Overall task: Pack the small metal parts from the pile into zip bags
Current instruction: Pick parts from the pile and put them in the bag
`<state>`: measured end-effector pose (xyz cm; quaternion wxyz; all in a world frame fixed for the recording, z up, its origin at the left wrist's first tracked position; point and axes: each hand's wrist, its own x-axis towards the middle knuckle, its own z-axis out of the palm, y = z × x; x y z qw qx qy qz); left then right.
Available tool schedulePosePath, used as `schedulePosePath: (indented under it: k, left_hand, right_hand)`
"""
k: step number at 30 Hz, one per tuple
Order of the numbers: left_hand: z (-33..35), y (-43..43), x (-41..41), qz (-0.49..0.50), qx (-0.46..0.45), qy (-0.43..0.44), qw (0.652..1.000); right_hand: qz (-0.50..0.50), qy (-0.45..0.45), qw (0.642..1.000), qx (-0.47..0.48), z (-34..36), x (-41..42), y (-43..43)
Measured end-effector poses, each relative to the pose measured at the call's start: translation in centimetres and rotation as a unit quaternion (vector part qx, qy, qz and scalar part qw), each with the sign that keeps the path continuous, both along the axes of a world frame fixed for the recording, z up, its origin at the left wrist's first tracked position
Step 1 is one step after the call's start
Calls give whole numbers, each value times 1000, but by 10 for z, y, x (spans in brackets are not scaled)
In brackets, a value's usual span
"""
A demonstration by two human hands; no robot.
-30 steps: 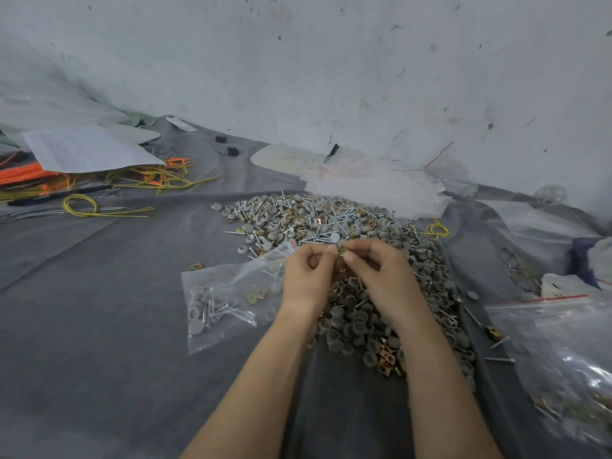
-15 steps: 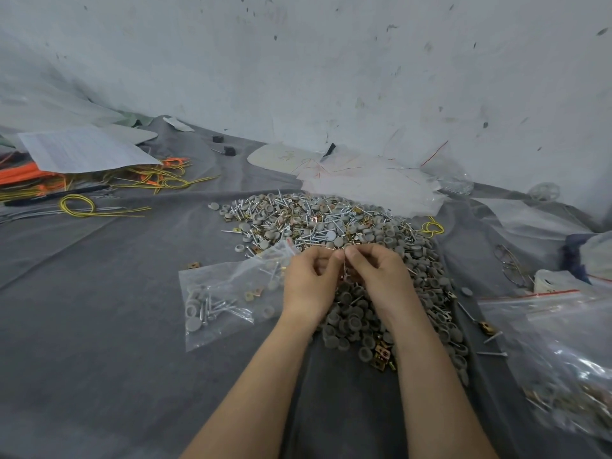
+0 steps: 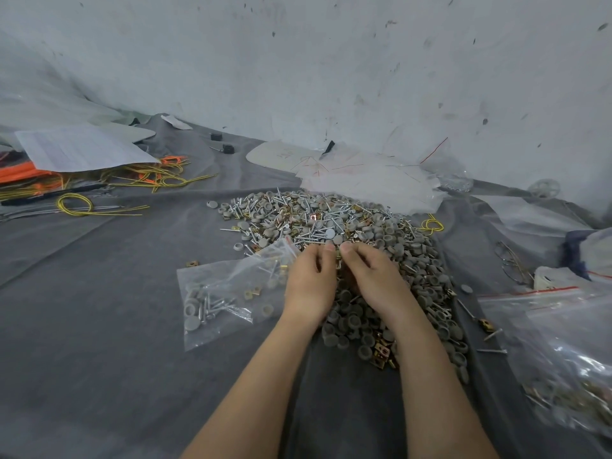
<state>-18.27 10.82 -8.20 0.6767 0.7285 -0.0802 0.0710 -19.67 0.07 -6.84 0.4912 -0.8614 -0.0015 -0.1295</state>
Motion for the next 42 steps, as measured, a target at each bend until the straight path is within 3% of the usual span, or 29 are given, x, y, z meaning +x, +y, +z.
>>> schedulePosePath:
  k: [4,10,16,21,28,34,42]
  left_hand:
    - [3,0,-4,-21,20,-15,999]
    - [7,2,-4,-132,-115,47,983]
    - [3,-1,-2,-63,-112,61,990]
    - [6,-5,-4,-38,-134,70,988]
    - [10,-3,-7,-78,-209,110,968]
    - [10,4,-5,-80,-205,115,969]
    - [14,1,-10,-123,-238,129,955]
  right_hand:
    - [13,20,998,59,2,-1,1]
    - [40,-2,987,155,0,-3,6]
    - [-39,-99,991,77,-2,2,20]
    - [-79,-113,984,113,-4,5,23]
    - [-7,-115,989,93,0,-2,16]
    - [65,-110,987,95,2,-5,13]
    - [2,-160,987,2,-4,0,21]
